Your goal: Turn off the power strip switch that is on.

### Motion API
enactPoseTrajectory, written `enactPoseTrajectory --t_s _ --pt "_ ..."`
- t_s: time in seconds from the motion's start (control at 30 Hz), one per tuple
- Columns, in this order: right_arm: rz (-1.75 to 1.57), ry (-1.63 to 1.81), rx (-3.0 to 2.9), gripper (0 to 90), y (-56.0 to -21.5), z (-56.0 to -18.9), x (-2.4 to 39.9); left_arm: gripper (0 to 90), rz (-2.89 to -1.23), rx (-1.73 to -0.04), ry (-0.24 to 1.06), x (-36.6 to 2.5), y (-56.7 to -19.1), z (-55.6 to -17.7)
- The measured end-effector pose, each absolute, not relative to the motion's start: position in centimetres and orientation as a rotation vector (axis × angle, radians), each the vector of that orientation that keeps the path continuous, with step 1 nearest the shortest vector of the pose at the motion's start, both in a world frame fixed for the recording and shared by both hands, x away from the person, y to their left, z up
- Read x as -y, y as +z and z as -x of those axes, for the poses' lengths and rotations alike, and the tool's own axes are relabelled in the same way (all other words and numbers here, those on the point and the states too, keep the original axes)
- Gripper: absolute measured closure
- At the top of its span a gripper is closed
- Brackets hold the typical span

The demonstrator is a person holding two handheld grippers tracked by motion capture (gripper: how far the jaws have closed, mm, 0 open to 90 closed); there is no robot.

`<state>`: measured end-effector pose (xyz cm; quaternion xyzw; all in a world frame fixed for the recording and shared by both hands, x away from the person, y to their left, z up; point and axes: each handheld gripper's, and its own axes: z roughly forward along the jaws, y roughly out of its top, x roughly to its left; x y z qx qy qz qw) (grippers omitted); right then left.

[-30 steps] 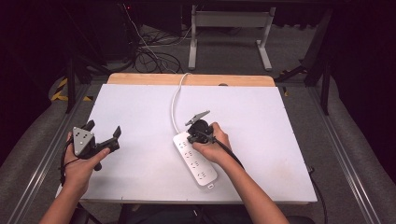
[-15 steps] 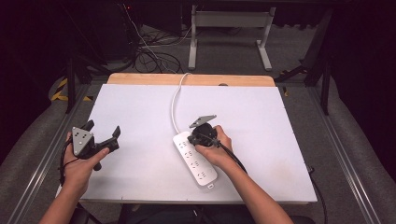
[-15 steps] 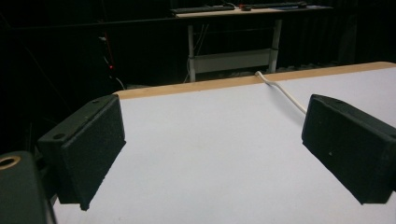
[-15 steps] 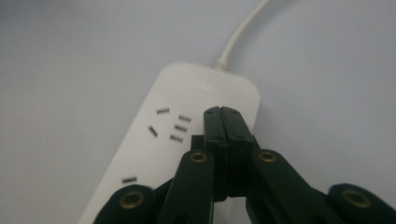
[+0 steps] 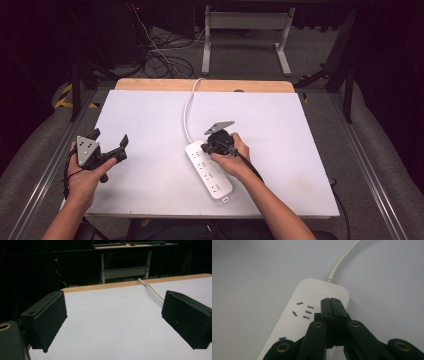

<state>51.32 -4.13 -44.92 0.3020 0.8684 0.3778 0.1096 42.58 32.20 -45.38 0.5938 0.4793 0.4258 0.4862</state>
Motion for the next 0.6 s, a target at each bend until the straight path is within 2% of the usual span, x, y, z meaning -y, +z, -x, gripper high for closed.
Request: enactPoseTrajectory --t_s 0.6 --pt "-0.818 1.407 -2.347 90.0 -41.9 -50.5 7.9 6.7 -1.439 -1.178 1.034 -32.4 -45.4 -42.5"
